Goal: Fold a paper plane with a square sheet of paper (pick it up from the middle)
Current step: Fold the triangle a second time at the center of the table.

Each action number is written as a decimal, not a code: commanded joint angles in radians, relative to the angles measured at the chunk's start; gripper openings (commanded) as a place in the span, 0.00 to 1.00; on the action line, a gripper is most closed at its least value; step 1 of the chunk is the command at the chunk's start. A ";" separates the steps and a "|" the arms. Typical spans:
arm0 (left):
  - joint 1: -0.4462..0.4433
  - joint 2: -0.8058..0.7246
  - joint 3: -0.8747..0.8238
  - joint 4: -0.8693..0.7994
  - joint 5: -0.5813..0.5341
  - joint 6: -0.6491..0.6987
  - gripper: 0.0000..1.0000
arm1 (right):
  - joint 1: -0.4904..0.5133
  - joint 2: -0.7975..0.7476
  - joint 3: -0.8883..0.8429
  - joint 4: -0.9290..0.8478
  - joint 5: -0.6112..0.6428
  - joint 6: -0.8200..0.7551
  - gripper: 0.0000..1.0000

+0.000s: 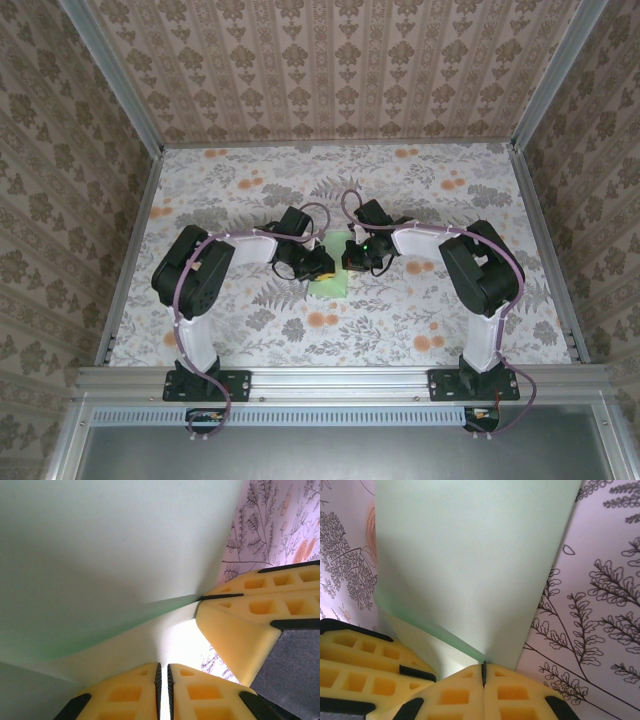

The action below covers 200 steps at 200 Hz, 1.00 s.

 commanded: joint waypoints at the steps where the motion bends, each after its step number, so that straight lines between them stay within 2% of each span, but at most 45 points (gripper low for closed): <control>1: -0.002 0.024 0.019 -0.039 -0.007 0.024 0.15 | -0.001 0.029 0.019 -0.051 0.027 -0.008 0.03; 95: -0.004 0.038 0.006 -0.087 -0.065 0.019 0.14 | -0.001 0.028 0.022 -0.058 0.029 -0.007 0.04; 163: -0.005 0.037 -0.026 -0.100 -0.088 -0.026 0.13 | -0.002 -0.092 0.028 -0.097 0.101 0.012 0.31; 184: -0.006 0.036 -0.034 -0.093 -0.096 -0.041 0.13 | -0.001 -0.114 0.012 -0.087 0.108 0.023 0.31; 200: -0.007 0.034 -0.037 -0.094 -0.102 -0.047 0.12 | 0.006 -0.112 0.002 -0.069 0.081 0.025 0.26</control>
